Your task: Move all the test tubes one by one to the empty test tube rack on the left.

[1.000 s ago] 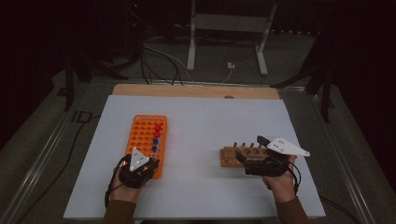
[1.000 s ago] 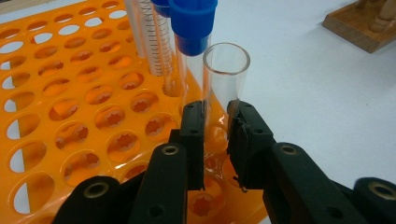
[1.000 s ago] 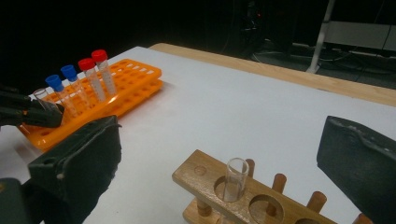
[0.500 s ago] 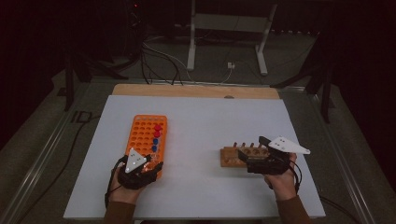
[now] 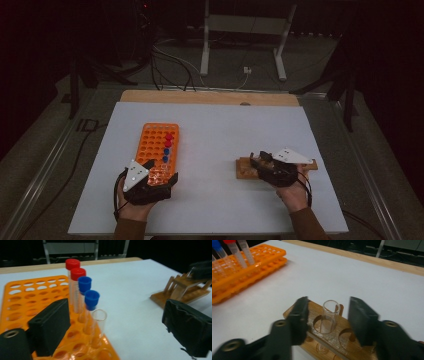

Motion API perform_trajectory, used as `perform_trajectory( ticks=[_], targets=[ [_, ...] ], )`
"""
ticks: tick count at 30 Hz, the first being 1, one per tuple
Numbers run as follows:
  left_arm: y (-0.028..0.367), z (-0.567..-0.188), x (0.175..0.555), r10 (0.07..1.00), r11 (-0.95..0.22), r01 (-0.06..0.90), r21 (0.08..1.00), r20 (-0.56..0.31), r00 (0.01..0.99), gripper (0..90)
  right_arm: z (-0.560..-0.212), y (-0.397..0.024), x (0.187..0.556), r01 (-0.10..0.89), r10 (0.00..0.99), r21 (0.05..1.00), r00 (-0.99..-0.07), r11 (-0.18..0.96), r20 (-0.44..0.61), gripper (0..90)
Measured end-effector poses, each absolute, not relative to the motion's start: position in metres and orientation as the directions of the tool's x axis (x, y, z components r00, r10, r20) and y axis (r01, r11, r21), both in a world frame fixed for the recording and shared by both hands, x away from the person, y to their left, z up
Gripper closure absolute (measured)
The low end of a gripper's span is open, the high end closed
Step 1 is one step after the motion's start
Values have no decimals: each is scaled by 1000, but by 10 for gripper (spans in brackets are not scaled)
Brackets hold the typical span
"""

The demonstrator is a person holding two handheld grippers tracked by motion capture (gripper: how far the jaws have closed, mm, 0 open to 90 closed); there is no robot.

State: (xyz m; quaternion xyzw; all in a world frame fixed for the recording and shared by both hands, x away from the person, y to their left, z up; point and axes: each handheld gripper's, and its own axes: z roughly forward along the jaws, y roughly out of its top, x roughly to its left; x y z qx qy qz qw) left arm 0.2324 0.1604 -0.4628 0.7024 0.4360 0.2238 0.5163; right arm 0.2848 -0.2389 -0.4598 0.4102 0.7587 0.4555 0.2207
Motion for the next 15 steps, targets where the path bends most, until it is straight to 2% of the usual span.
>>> perform_trajectory(
  ticks=[3,9,15],
  targets=[
    [158,-462,233,842,-68,388,919,-155,517,26,-463,-236,286,417,819,871,-574,260,30,625],
    [155,-459,231,830,-47,375,926,-172,530,4,-464,-230,284,405,818,869,-575,286,-1,750],
    [152,-458,232,820,-38,378,925,-188,541,4,-463,-229,283,406,823,868,-568,286,-6,758]
  ],
)
